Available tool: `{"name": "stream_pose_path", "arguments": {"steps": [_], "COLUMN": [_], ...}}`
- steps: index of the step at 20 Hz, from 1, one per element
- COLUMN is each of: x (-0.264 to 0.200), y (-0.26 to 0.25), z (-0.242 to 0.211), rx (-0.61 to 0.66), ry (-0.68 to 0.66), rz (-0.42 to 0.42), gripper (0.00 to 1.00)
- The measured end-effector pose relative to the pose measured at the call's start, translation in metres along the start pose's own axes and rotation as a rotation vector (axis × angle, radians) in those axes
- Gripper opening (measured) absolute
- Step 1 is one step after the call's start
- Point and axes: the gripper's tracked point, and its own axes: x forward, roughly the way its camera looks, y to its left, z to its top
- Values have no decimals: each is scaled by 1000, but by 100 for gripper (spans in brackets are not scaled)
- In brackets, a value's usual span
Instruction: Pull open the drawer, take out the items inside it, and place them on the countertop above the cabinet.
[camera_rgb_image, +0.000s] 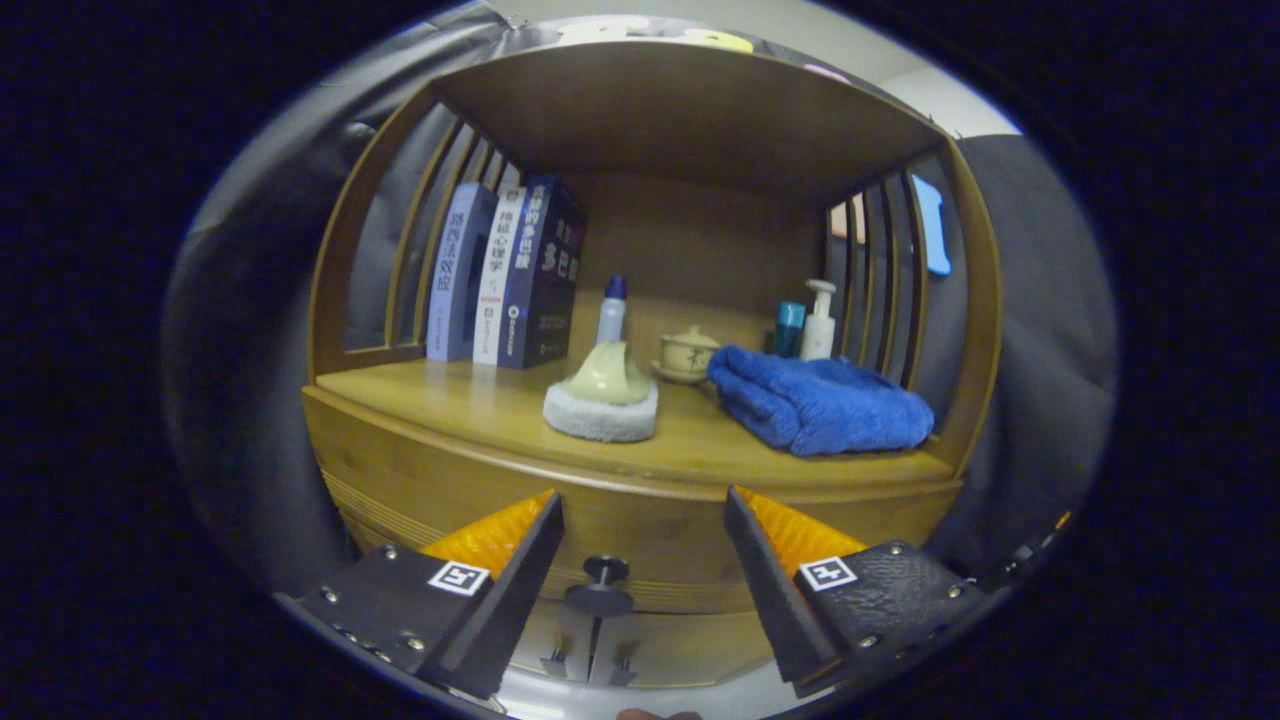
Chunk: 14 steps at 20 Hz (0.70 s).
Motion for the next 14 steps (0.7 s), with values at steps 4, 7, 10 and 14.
{"name": "stream_pose_path", "arguments": {"steps": [4, 7, 10, 14], "x": [-27, -45, -57, -70], "y": [-52, -105, -158, -216], "z": [45, 76, 88, 76], "rx": [-30, -73, -108, -87], "ry": [-127, -217, -261, -241], "rz": [13, -9, -34, -51], "gripper": [97, 97, 97, 97]}}
